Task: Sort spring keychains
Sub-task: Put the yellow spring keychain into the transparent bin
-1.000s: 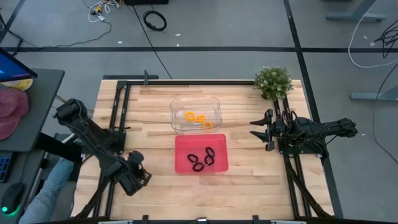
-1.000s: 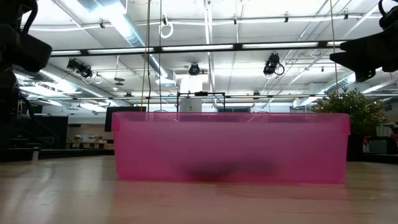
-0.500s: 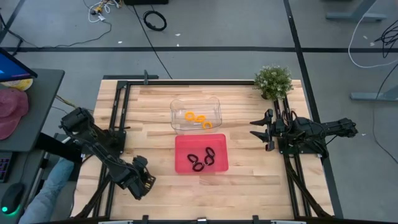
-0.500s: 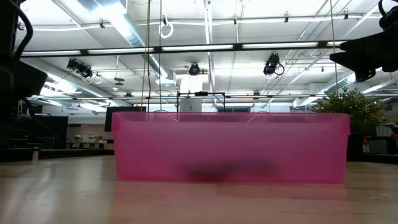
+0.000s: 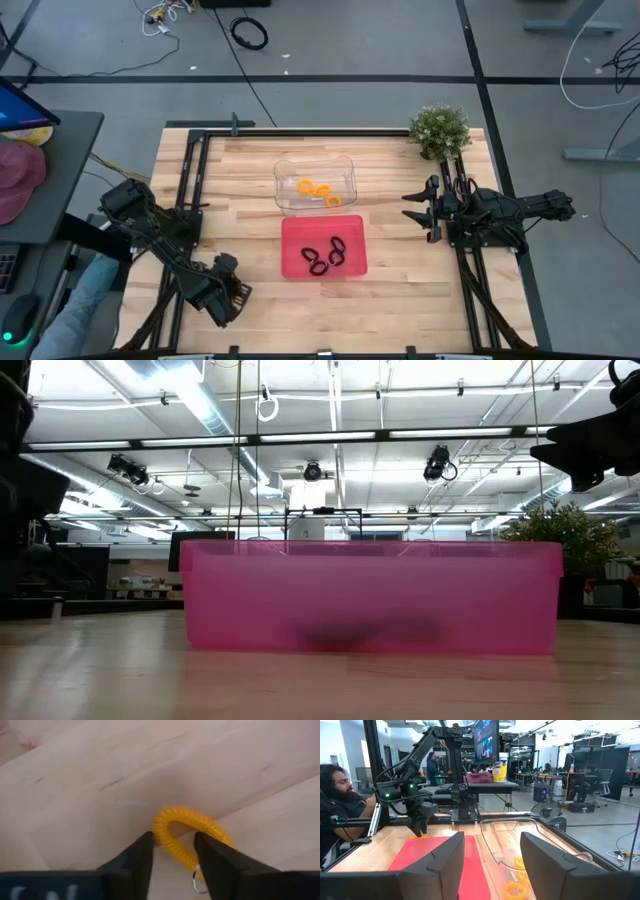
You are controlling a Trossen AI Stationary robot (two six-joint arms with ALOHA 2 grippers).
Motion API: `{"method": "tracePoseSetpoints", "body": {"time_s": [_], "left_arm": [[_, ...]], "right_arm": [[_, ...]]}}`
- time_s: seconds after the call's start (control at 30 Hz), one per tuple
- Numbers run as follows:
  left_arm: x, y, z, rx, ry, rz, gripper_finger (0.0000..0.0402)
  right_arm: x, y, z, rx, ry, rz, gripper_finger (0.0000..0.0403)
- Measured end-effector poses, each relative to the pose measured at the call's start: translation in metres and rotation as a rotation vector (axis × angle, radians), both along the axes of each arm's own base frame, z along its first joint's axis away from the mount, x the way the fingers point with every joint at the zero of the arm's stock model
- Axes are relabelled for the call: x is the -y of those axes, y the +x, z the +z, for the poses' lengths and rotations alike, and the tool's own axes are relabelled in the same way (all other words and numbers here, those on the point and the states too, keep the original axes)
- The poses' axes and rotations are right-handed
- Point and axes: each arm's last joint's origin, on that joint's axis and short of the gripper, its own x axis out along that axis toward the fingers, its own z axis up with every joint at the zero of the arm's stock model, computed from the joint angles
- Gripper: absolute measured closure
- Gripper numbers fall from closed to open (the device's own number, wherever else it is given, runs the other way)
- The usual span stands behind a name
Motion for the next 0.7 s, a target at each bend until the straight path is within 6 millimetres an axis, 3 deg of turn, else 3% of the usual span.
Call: {"method": "tracePoseSetpoints", "body": {"time_s": [0.17, 0.2, 0.5, 0.7], "left_arm": [[0.002, 0.003, 0.0, 0.034, -0.012, -0.016, 0.0371], [0.002, 0.004, 0.001, 0.042, -0.01, -0.019, 0.0381], [0.011, 0.016, 0.01, 0.183, 0.075, -0.132, 0.0394], [0.0, 0.034, 0.026, 0.258, 0.233, -0.289, 0.0393]], "right_arm": [[0.0, 0.0, 0.0, 0.0, 0.0, 0.0, 0.0204], [0.0, 0.0, 0.0, 0.0, 0.0, 0.0, 0.0204], [0.0, 0.0, 0.0, 0.0, 0.0, 0.0, 0.0204], [0.0, 0.0, 0.0, 0.0, 0.0, 0.0, 0.0204]]}}
